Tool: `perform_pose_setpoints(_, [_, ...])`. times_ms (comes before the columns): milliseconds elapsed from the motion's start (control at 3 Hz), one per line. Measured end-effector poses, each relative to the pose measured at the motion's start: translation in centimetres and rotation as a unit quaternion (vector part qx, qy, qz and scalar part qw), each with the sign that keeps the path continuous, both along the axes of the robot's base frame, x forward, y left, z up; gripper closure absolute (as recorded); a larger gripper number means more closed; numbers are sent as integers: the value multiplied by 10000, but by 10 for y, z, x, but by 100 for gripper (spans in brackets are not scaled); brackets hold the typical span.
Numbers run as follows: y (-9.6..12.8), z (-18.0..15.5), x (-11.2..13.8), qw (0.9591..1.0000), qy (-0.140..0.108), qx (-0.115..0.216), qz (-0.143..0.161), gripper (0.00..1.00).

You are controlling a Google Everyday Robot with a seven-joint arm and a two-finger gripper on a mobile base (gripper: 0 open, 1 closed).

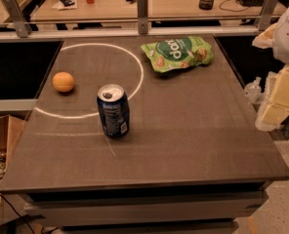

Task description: Pick pepsi can

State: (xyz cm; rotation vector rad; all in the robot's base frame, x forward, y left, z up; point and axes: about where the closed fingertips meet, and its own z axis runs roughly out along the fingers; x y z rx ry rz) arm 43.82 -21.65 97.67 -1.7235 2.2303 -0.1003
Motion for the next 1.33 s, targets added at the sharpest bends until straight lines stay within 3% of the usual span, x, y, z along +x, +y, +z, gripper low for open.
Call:
perform_pose_setpoints(333, [0,0,0,10000,-1,0,0,0])
perform_pose_setpoints(667, [-2,-1,-4,9982,21,499,-318,0])
perform_pose_setpoints(1000, [-25,-21,-8,9776,-3,1634,-1327,0])
perform_pose_setpoints(1333, [-39,-54,-6,9419,-200,2754,-1911,0])
